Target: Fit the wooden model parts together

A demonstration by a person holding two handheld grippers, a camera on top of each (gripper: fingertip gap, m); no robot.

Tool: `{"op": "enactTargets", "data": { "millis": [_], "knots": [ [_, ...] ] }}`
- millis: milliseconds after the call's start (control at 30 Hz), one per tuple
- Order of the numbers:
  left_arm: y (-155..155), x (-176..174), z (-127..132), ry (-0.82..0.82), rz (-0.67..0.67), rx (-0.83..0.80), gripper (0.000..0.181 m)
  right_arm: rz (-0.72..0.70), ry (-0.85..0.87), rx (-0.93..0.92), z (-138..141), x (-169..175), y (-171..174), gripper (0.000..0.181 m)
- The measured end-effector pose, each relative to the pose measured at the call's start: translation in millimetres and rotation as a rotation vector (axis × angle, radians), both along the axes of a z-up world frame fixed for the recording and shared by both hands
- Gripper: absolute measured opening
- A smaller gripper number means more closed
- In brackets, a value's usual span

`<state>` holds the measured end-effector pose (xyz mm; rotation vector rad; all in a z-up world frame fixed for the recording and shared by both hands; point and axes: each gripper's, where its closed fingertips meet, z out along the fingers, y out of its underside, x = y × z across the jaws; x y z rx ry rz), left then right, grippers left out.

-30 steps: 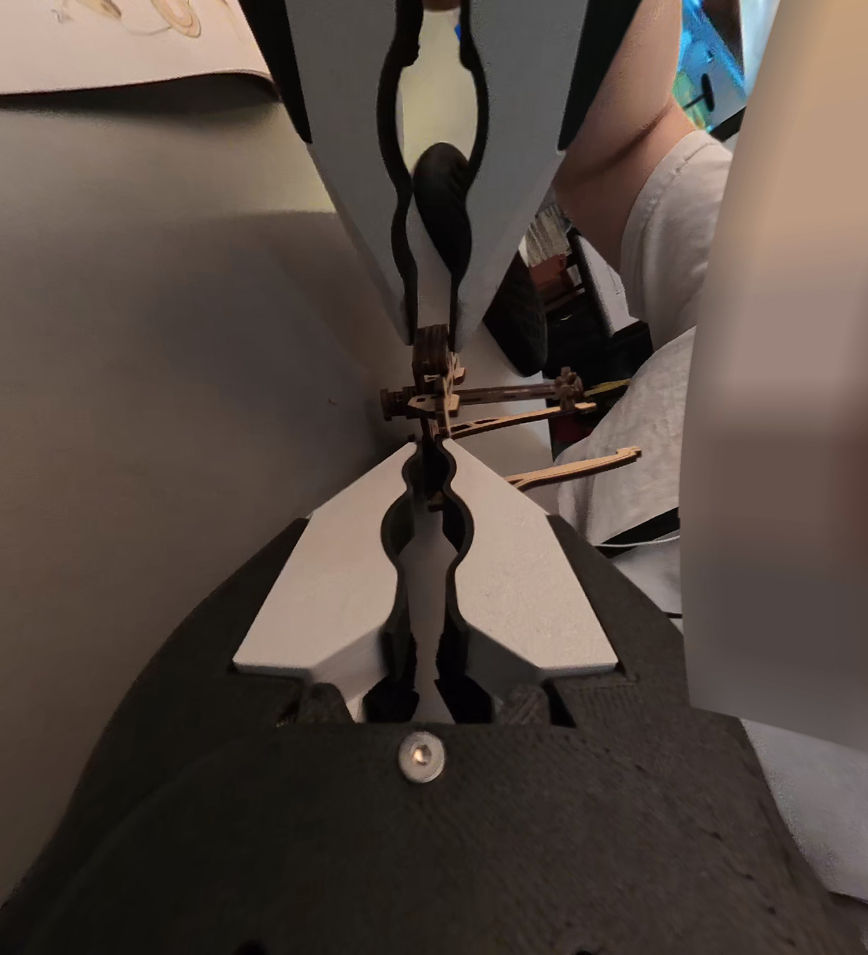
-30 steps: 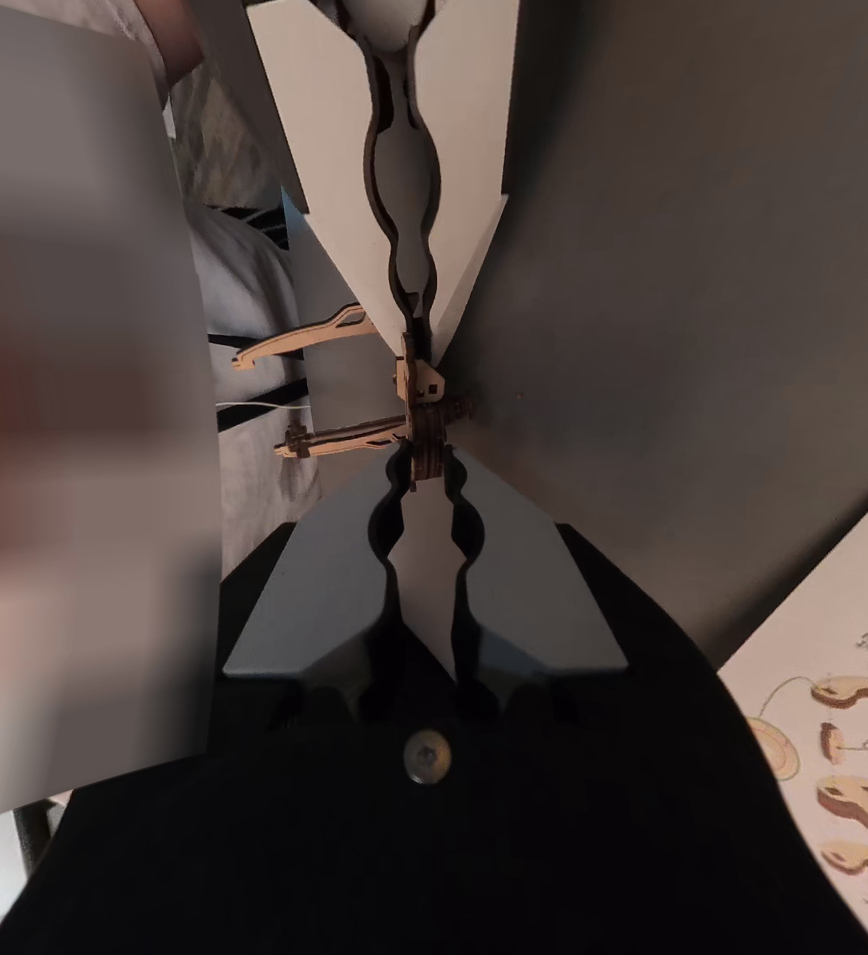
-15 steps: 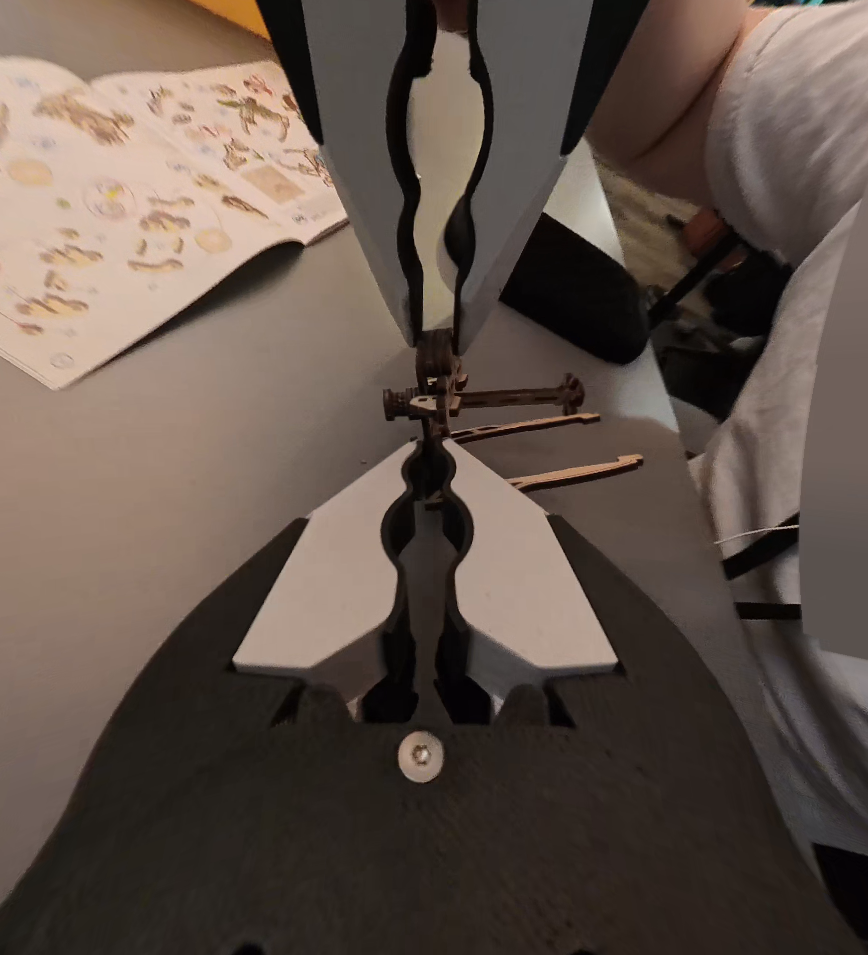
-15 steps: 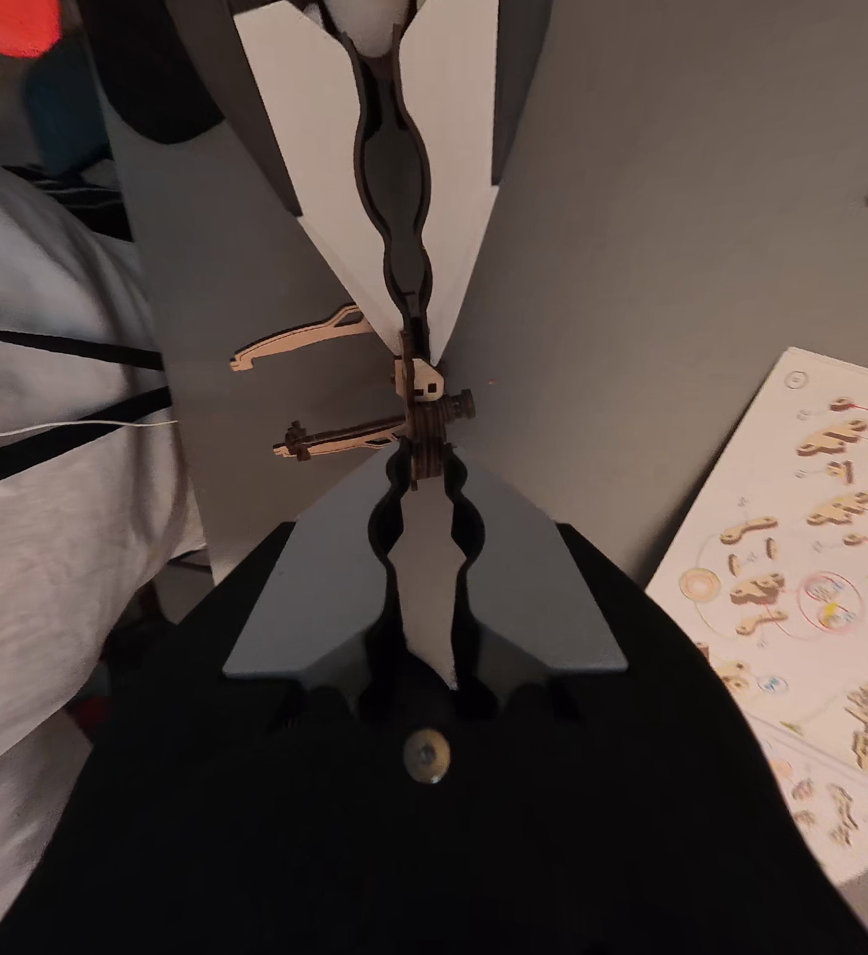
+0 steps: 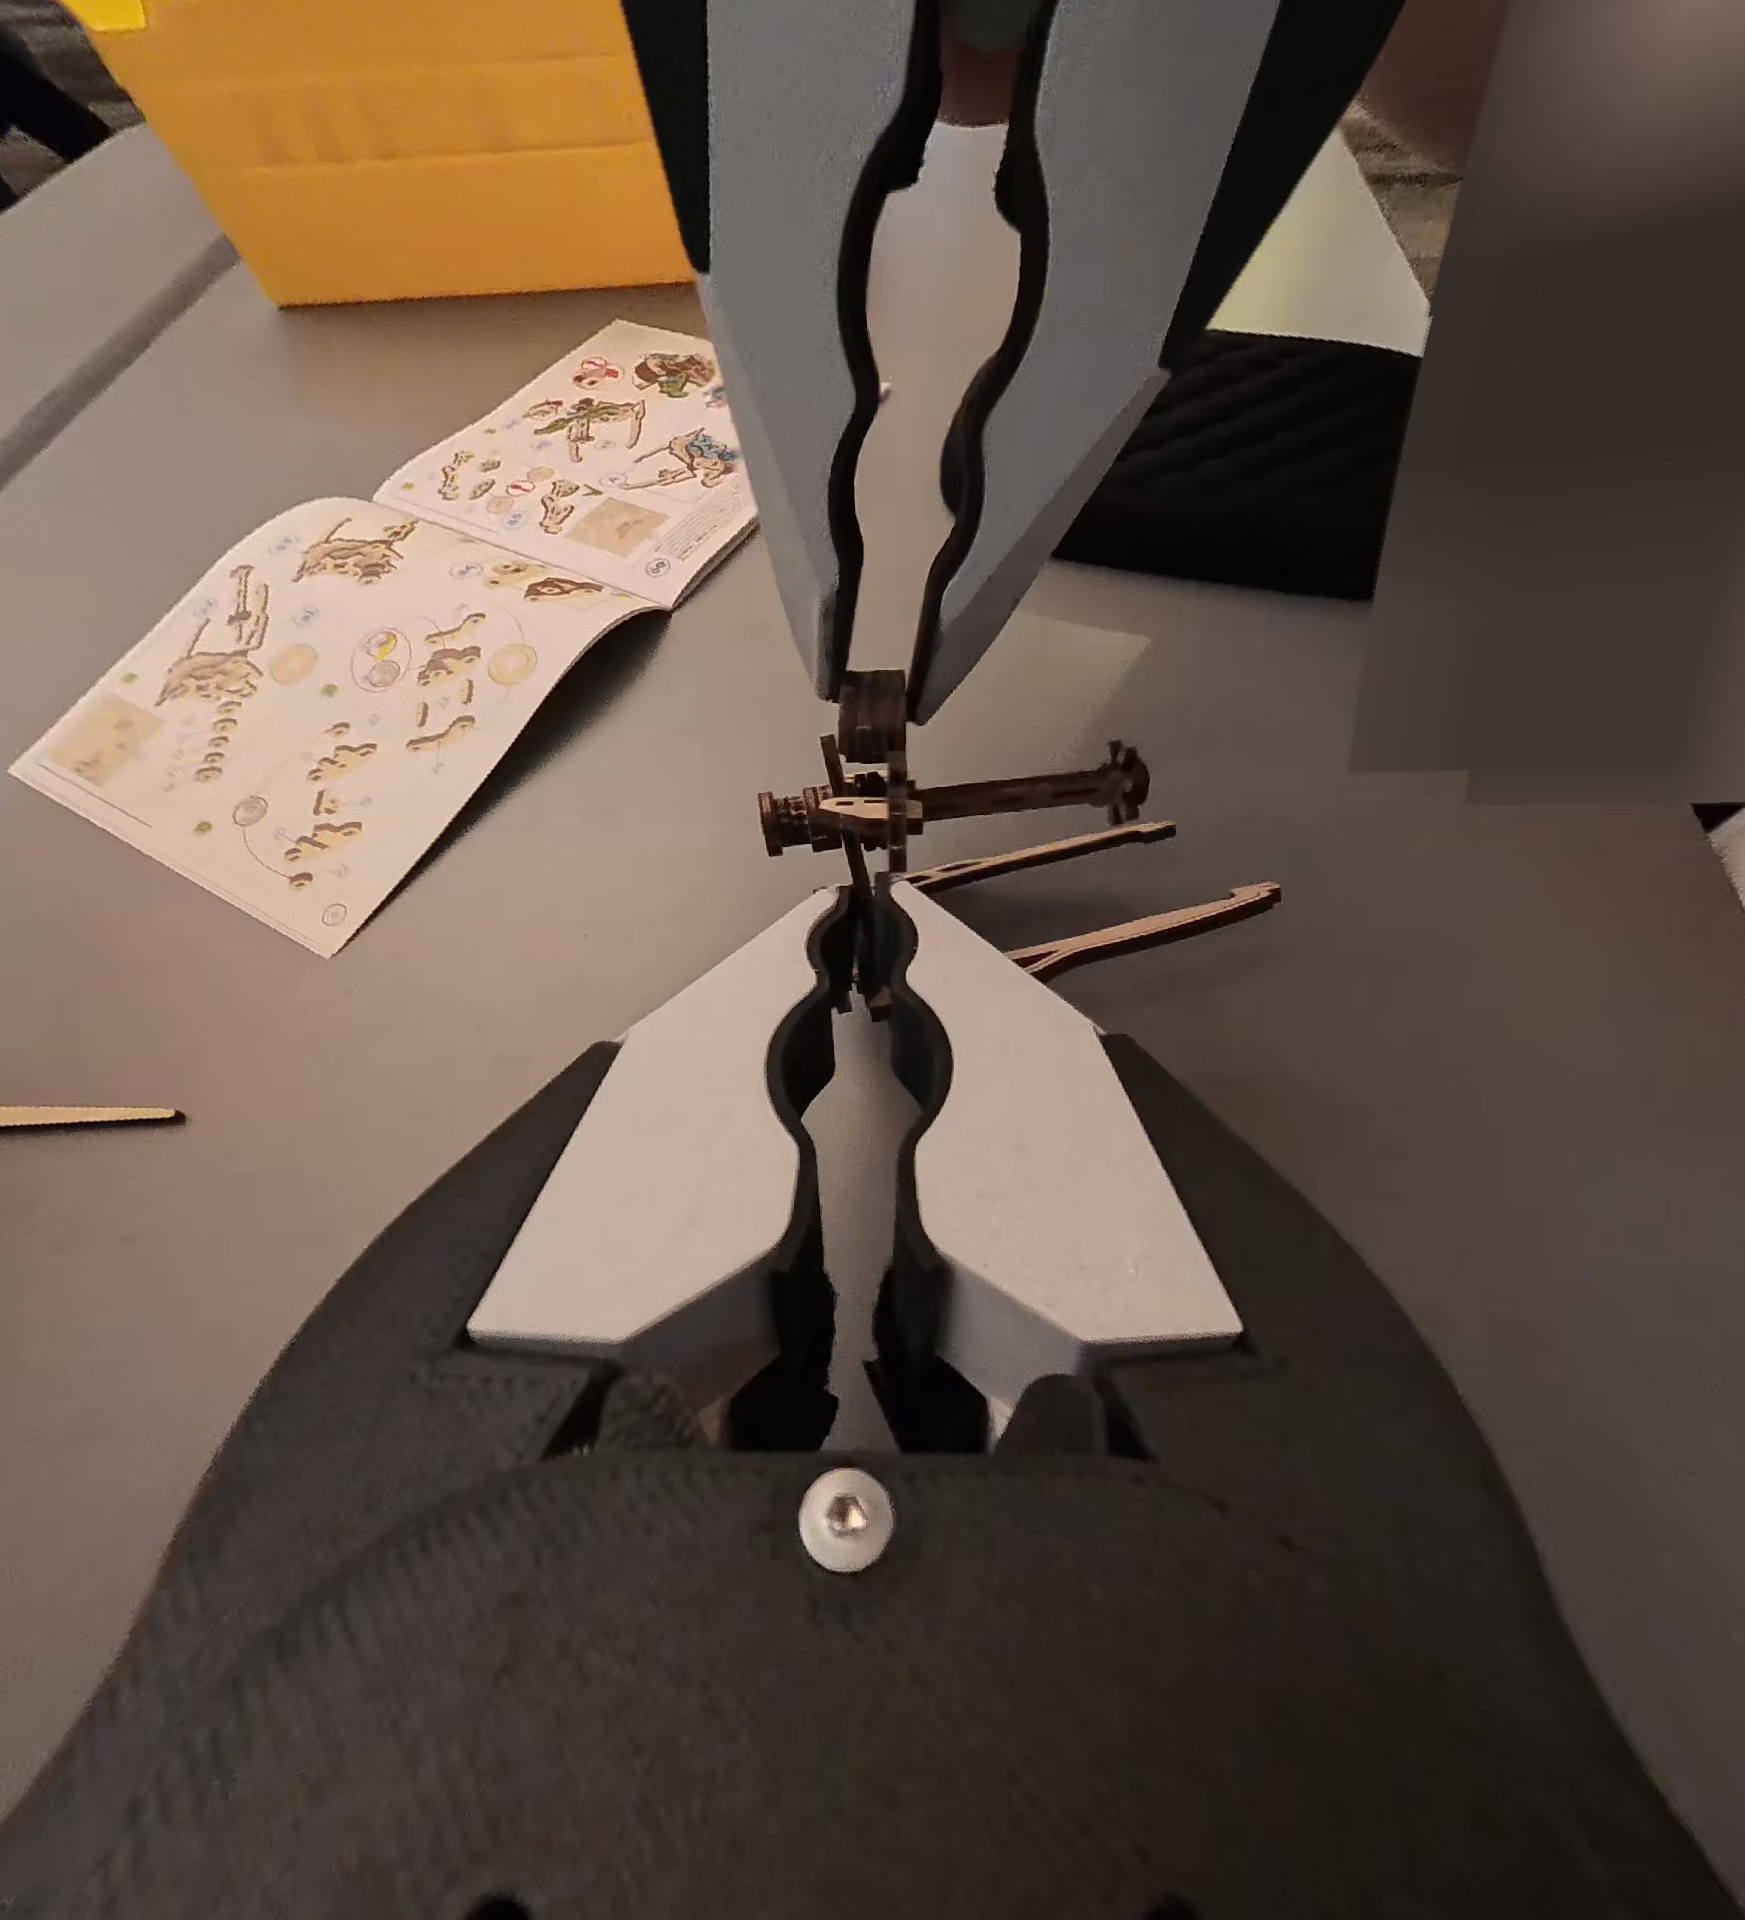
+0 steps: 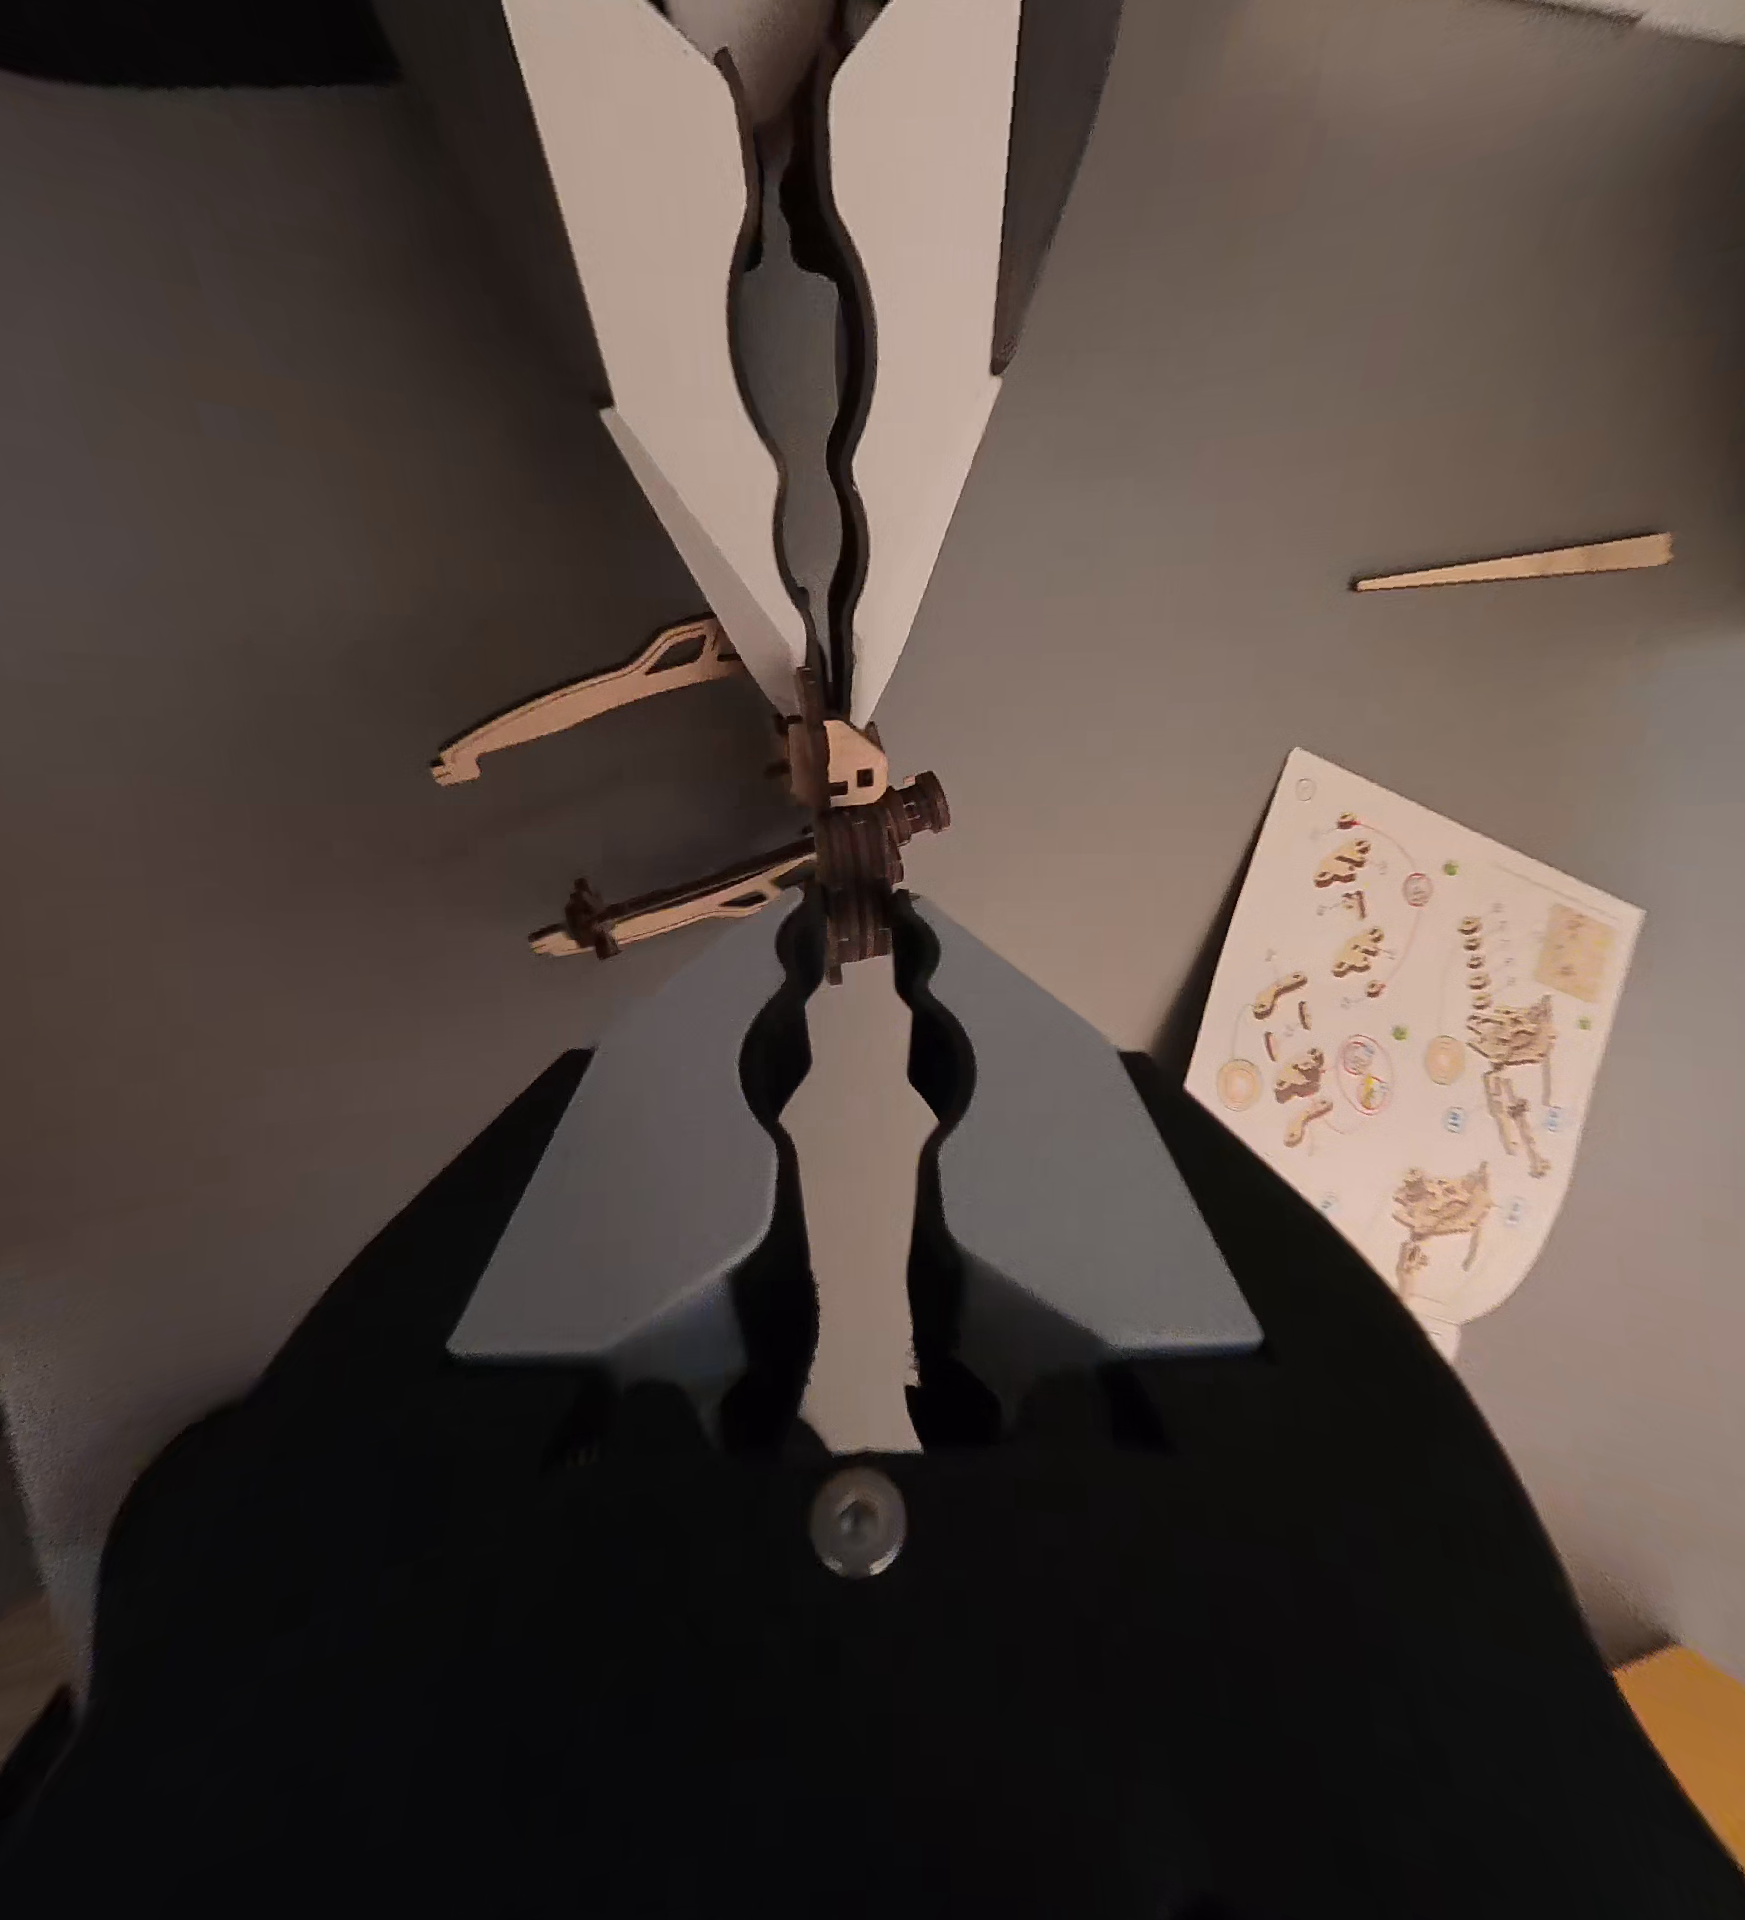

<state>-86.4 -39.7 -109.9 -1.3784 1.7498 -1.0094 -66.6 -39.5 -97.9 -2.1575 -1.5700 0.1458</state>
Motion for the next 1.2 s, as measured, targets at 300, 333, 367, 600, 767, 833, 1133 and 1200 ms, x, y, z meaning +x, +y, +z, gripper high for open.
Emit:
{"op": "enactTargets", "data": {
  "millis": [300,333,367,600,767,833,1133,1200],
  "knots": [
    [-7.7,-2.7,-1.2,-0.019,-0.012,0.101,0.001,0.069,-0.099,0.206,-1.4,-3.1,-6.6,0.011],
    [-8.6,-3.4,-1.2,-0.021,-0.015,0.116,0.001,0.089,-0.098,0.205,-0.7,-4.4,-7.8,0.011],
    [-9.2,-4.3,-1.4,-0.024,-0.018,0.133,0.001,0.113,-0.098,0.215,0.4,-5.5,-8.1,0.011],
    [-15.1,-10.5,-2.6,-0.031,-0.044,0.181,0.002,0.273,-0.192,0.351,2.4,-15.7,-14.1,0.012],
    [-17.0,-11.7,-3.7,-0.033,-0.061,0.202,0.003,0.363,-0.251,0.474,3.0,-20.7,-15.0,0.012],
    [-17.7,-11.8,-3.9,-0.034,-0.063,0.193,0.004,0.388,-0.265,0.523,4.4,-22.3,-14.6,0.012],
    [-19.9,-15.8,-5.5,-0.031,-0.083,0.19,0.004,0.45,-0.247,0.564,9.2,-27.1,-18.1,0.012],
    [-20.2,-16.4,-5.0,-0.035,-0.086,0.187,0.004,0.472,-0.246,0.568,8.7,-29.6,-20.0,0.012]
  ]
}}
